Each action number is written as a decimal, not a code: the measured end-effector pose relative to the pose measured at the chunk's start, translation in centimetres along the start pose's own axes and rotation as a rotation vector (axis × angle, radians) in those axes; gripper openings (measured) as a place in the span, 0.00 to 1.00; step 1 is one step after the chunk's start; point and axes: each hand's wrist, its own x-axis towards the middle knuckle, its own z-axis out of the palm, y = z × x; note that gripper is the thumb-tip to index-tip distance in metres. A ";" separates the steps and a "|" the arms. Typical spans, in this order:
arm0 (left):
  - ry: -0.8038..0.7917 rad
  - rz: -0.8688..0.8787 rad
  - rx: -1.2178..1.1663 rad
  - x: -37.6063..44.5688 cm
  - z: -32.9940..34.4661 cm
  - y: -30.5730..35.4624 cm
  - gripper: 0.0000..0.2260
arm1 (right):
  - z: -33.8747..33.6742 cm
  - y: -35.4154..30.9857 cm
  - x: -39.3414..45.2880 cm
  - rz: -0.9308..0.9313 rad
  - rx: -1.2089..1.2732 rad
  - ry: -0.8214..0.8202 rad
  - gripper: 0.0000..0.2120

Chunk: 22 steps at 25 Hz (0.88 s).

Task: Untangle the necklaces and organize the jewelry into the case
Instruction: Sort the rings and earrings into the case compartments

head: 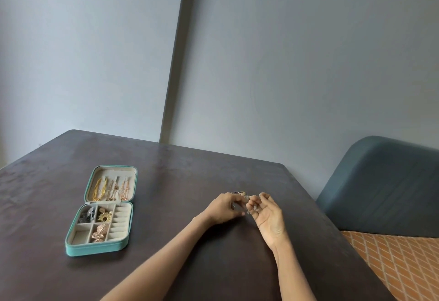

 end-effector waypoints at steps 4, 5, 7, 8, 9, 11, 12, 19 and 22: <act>0.054 -0.081 -0.008 0.7 0.5 -0.4 0.05 | 0.0 0.0 0.0 -0.022 0.035 0.010 0.09; 0.061 -0.082 -0.008 0.8 0.5 -0.4 0.05 | 0.0 0.1 0.1 -0.027 0.042 0.012 0.10; 0.038 -0.046 0.027 0.7 0.7 -0.5 0.08 | -0.2 0.1 0.1 -0.029 0.059 0.013 0.10; 0.028 -0.029 0.034 0.6 0.7 -0.5 0.09 | -0.2 0.1 0.1 -0.024 0.068 0.011 0.10; 0.034 -0.019 0.029 0.5 0.7 -0.4 0.11 | -0.3 0.0 0.2 -0.015 0.076 0.008 0.10; 0.099 0.013 0.046 0.4 0.7 -0.3 0.12 | -0.1 0.0 0.2 0.009 0.082 0.003 0.10; 0.133 0.034 0.076 0.3 0.8 -0.2 0.12 | 0.1 0.1 0.2 0.020 0.073 0.006 0.09; 0.283 -0.085 -0.259 -0.6 -0.2 0.1 0.07 | 2.4 0.6 1.0 0.024 -0.002 0.081 0.10; 0.351 -0.126 -0.460 -0.9 -0.4 -0.4 0.07 | 2.3 1.0 0.5 0.025 -0.184 0.116 0.08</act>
